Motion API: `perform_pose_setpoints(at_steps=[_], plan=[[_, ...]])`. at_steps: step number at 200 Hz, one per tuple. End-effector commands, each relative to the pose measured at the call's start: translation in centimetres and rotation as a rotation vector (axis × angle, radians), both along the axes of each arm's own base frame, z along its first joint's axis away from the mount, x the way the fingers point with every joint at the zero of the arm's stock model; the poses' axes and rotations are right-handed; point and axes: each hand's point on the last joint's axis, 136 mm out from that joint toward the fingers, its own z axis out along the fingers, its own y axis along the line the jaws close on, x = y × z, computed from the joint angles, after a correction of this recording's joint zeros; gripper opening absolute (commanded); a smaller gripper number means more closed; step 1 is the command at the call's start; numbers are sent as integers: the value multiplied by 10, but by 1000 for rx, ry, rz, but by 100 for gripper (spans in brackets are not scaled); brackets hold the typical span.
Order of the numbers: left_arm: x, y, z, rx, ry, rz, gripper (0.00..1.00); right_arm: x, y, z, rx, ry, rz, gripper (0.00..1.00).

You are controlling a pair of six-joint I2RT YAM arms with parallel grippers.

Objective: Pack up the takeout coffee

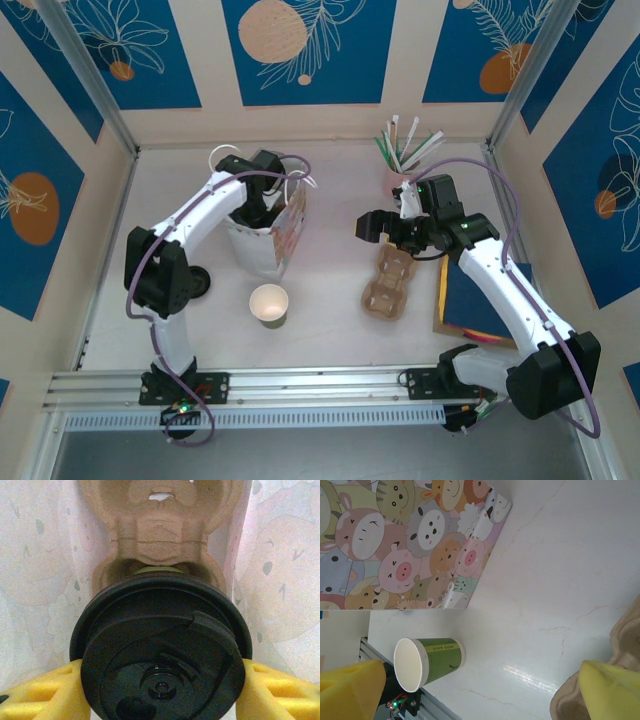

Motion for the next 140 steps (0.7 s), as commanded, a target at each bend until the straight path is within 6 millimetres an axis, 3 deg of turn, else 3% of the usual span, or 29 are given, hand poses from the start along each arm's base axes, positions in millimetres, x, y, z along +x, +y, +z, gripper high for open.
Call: perform_pose_setpoints(at_steps=[1, 140], plan=[[-4, 17, -22, 56, 56, 10, 54, -5, 0, 4, -3, -8, 15, 99], [-8, 23, -43, 78, 86, 15, 54, -5, 0, 3, -7, -5, 13, 99]])
